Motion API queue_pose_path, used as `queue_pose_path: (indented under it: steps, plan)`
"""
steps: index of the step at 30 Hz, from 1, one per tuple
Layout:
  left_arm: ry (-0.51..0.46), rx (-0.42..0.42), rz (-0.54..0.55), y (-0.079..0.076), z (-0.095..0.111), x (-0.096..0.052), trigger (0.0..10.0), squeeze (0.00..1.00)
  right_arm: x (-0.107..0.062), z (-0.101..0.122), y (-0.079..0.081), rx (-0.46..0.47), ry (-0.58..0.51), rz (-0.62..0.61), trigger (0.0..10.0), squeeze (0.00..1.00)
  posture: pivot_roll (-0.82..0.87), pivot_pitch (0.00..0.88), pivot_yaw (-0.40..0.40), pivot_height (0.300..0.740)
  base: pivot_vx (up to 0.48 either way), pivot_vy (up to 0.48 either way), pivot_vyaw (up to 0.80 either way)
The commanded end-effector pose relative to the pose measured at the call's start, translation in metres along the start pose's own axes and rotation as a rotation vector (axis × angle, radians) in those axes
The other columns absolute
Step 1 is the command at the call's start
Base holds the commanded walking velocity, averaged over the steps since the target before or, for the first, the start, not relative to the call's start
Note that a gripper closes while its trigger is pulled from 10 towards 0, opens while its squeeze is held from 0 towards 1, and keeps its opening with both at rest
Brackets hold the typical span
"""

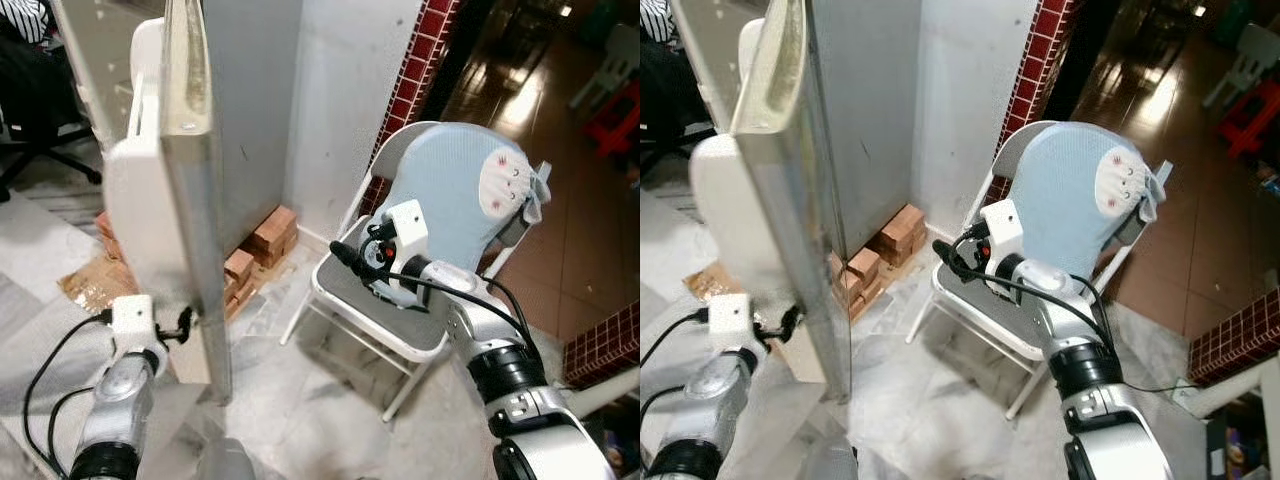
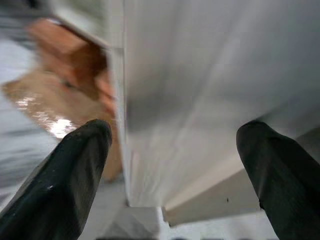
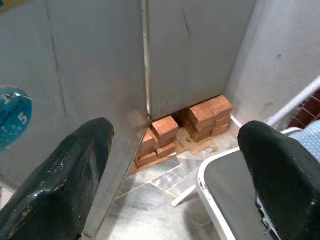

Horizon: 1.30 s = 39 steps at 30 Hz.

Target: Restocking fridge

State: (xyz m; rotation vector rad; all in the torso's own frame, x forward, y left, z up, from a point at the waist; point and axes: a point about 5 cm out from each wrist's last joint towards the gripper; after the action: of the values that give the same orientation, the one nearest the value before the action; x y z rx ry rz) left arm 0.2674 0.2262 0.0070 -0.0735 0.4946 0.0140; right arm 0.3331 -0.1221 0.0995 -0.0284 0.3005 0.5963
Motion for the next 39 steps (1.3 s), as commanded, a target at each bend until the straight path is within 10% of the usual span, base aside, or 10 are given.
queue_pose_path:
  steps: [1,11,20,33,36,38,39]
  plan:
    - [-0.152,0.036,-0.027,-0.008,0.049,0.012,10.0,0.0,-0.001,0.005,-0.004,-0.003,-0.012,-0.011,10.0,0.0,0.09,0.0,-0.107,0.74,0.0,0.0,0.0]
    - [-0.11,-0.042,-0.266,-0.059,0.033,-0.015,10.0,0.0,0.005,0.014,-0.007,0.051,-0.059,-0.079,10.0,0.0,0.11,0.0,-0.102,0.74,0.0,0.0,0.0]
    - [0.25,-0.256,0.112,-0.012,-0.049,-0.062,10.0,0.0,0.026,0.039,-0.007,0.105,-0.129,-0.203,10.0,0.0,0.16,0.0,-0.109,0.74,0.0,0.0,0.0]
    - [0.383,-0.252,0.139,-0.01,-0.07,-0.086,10.0,0.0,0.051,0.072,0.014,0.277,-0.215,-0.152,10.0,0.0,0.17,0.0,-0.106,0.74,0.0,0.0,0.0]
    - [0.39,-0.252,0.138,-0.01,-0.069,-0.085,10.0,0.0,0.053,0.087,0.04,0.35,-0.257,0.124,10.0,0.0,0.18,0.0,-0.112,0.74,0.0,0.0,0.0]
    - [0.391,-0.255,0.141,-0.011,-0.069,-0.086,10.0,0.0,-0.001,0.102,0.07,0.334,-0.367,0.767,10.0,0.0,0.19,0.0,-0.118,0.74,0.0,0.0,0.0]
    - [0.391,-0.255,0.141,-0.011,-0.069,-0.086,10.0,0.0,-0.001,0.102,0.07,0.334,-0.367,0.767,10.0,0.0,0.19,0.0,-0.118,0.74,0.0,0.0,0.0]
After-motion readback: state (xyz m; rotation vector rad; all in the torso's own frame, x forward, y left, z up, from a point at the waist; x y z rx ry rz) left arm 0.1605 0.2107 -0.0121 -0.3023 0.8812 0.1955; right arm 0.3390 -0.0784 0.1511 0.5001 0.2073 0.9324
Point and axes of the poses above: a point about 5 cm out from each wrist's last joint towards the gripper, its own x axis pointing out of the wrist towards the gripper, its own z axis along the axis of the wrist's last joint, y = z × x, and after that the axes turned 3 degrees about -x, right-handed
